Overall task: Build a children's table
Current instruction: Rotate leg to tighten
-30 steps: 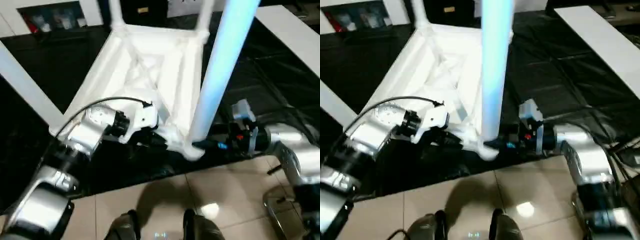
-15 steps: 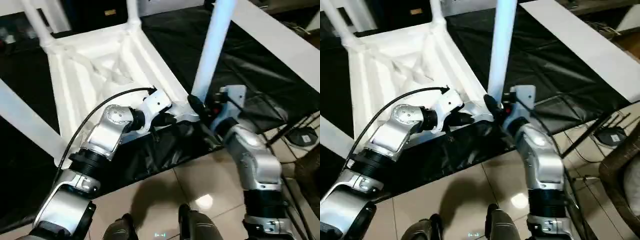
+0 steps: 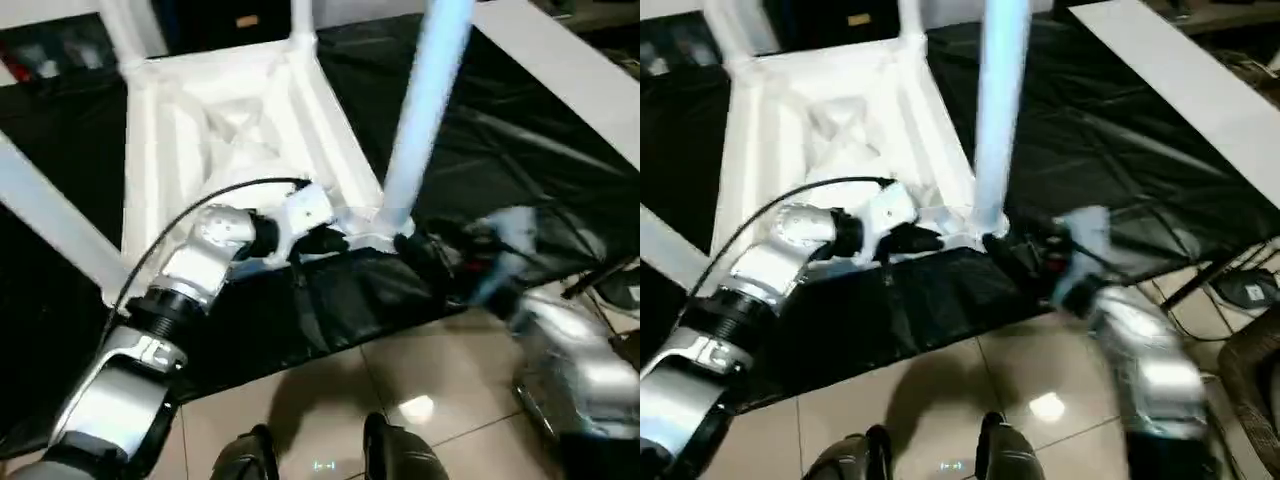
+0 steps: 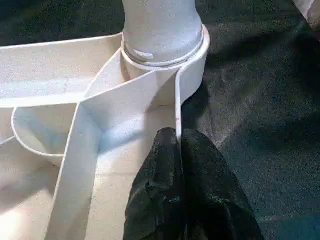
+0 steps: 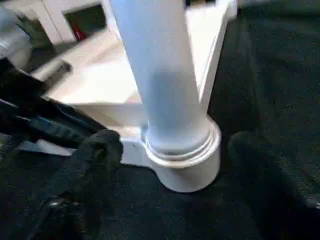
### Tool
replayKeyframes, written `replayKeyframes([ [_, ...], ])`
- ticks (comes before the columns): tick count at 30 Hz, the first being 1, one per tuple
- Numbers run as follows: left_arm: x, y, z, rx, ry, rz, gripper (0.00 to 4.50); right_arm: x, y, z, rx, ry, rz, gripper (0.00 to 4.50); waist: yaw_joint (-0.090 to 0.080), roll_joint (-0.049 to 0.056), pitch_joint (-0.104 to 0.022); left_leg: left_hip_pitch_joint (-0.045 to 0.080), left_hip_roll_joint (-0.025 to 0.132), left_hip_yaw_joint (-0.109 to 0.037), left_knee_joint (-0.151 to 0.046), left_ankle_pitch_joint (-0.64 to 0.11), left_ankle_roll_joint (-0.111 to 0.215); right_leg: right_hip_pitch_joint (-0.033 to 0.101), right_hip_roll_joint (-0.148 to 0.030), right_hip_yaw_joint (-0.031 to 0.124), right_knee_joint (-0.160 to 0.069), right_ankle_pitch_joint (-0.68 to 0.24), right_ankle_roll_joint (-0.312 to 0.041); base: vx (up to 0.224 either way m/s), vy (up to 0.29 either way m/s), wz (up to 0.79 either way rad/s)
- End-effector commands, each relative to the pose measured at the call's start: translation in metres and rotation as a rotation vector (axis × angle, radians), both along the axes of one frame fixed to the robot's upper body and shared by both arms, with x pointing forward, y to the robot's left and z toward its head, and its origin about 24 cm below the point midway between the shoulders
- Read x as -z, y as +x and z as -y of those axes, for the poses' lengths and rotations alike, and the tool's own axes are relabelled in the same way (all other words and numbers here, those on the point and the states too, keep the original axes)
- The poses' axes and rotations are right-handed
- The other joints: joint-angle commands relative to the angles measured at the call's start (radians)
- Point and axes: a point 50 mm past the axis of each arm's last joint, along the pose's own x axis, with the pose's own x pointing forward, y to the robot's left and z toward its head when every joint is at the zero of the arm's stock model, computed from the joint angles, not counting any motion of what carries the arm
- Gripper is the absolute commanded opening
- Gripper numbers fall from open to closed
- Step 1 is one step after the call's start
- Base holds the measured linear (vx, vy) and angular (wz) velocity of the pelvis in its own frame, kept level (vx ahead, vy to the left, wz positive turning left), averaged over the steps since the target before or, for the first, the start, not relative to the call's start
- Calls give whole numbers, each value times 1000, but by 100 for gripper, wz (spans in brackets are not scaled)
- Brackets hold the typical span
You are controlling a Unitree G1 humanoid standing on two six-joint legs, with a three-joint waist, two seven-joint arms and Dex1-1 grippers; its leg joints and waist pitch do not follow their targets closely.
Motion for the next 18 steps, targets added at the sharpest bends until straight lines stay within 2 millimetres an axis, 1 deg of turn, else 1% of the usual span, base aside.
replayKeyframes([
  [1, -20, -1, -1, -22, -163, 18, 53, -1, -10, -7, -16, -52, -26, 426, 8, -1, -110, 9, 31, -3, -46, -155, 126, 81, -43, 37, -44, -238, -236, 0, 0, 0],
  [2, -25, -2, -2, -53, -233, 14, 53, 2, -14, -10, -13, -88, -62, 437, 9, -4, -112, 6, 31, -4, -46, -137, 119, 86, -41, 38, -38, -222, -244, 0, 0, 0],
  [3, -30, -4, -2, -81, -296, 25, 60, 4, -19, -14, -21, -97, -85, 444, 11, -2, -116, 7, 30, -3, -44, -127, 123, 85, -43, 38, -38, -212, -253, 0, 0, 0],
  [4, -33, -5, -3, -97, -332, 34, 60, 4, -23, -16, -32, -97, -97, 444, 12, 0, -114, 10, 34, -2, -43, -141, 129, 78, -43, 38, -43, -216, -264, 0, 0, 0],
  [5, -34, -6, -3, -129, -360, 48, 74, 4, -27, -20, -51, -86, -99, 448, 13, -3, -110, 9, 34, -2, -44, -166, 126, 78, -41, 36, -46, -252, -255, 0, 0, 0],
  [6, -33, -6, -5, -174, -371, 52, 97, 4, -29, -23, -58, -91, -89, 450, 13, -3, -105, 10, 34, -2, -45, -198, 116, 75, -41, 35, -50, -305, -232, 0, 0, 0],
  [7, -32, -9, -6, -245, -405, 61, 99, 5, -32, -27, -54, -104, -73, 450, 13, -1, -99, 10, 31, -2, -46, -215, 113, 72, -39, 33, -56, -343, -214, 0, 0, 0],
  [8, -31, -11, -7, -282, -422, 65, 100, 6, -33, -29, -51, -111, -65, 450, 8, -4, -97, 9, 34, -2, -47, -228, 102, 71, -41, 34, -59, -383, -189, 0, 0, 0],
  [9, -31, -11, -7, -282, -422, 65, 109, 6, -33, -29, -51, -111, -65, 450, 7, -5, -93, 9, 30, -1, -47, -242, 102, 68, -39, 32, -68, -430, -170, 0, 0, 0],
  [10, -28, -25, -9, -375, -500, 75, 124, 8, -34, -34, -29, -100, -64, 450, 4, -4, -94, 11, 26, -4, -48, -259, 92, 66, -36, 30, -70, -491, -137, 0, 0, 0],
  [11, -27, -30, -9, -406, -526, 69, 138, 7, -35, -35, -19, -97, -68, 450, -1, -1, -93, 0, 33, -8, -53, -247, 85, 71, -41, 31, -68, -481, -135, 0, 0, 0],
  [12, -25, -38, -10, -443, -527, 81, 143, 7, -36, -37, -13, -91, -72, 450, 9, -14, -80, -43, 19, -50, -68, -280, 115, 99, -60, -10, -49, -514, -128, -59, 2, 6],
  [13, -22, -44, -8, -478, -540, 84, 143, 6, -36, -39, -10, -88, -71, 450, -2, 4, -84, -43, 27, -62, -75, -287, 124, 99, -50, -24, -52, -517, -126, -58, -25, 36],
  [14, -20, -50, -8, -514, -548, 81, 168, 6, -36, -41, -11, -84, -69, 450, -17, 26, -86, -36, 43, -103, -70, -325, 125, 89, -44, -45, -50, -459, -128, -58, -25, 36],
  [15, -19, -51, -8, -532, -546, 84, 168, 6, -36, -41, -10, -84, -68, 450, -20, 43, -92, -23, 63, -129, -69, -343, 118, 85, -33, -50, -37, -388, -146, 5, -67, 55],
  [16, -15, -57, -8, -612, -535, 95, 179, 6, -37, -43, -9, -86, -65, 450, -35, 54, -84, -15, 109, -201, -102, -388, 143, 77, -2, -52, 19, -288, -171, 0, -107, 57],
  [17, -12, -61, -8, -632, -533, 92, 185, 6, -37, -43, -13, -93, -59, 450, -34, 58, -65, 5, 129, -261, -136, -481, 157, 58, 21, -45, 83, -312, -189, 0, -107, 57],
  [18, -10, -63, -8, -641, -533, 89, 198, 6, -37, -43, -15, -99, -54, 450, -25, 47, -56, 3, 117, -268, -147, -566, 138, 49, 24, -19, 126, -320, -197, -20, -158, 71],
])
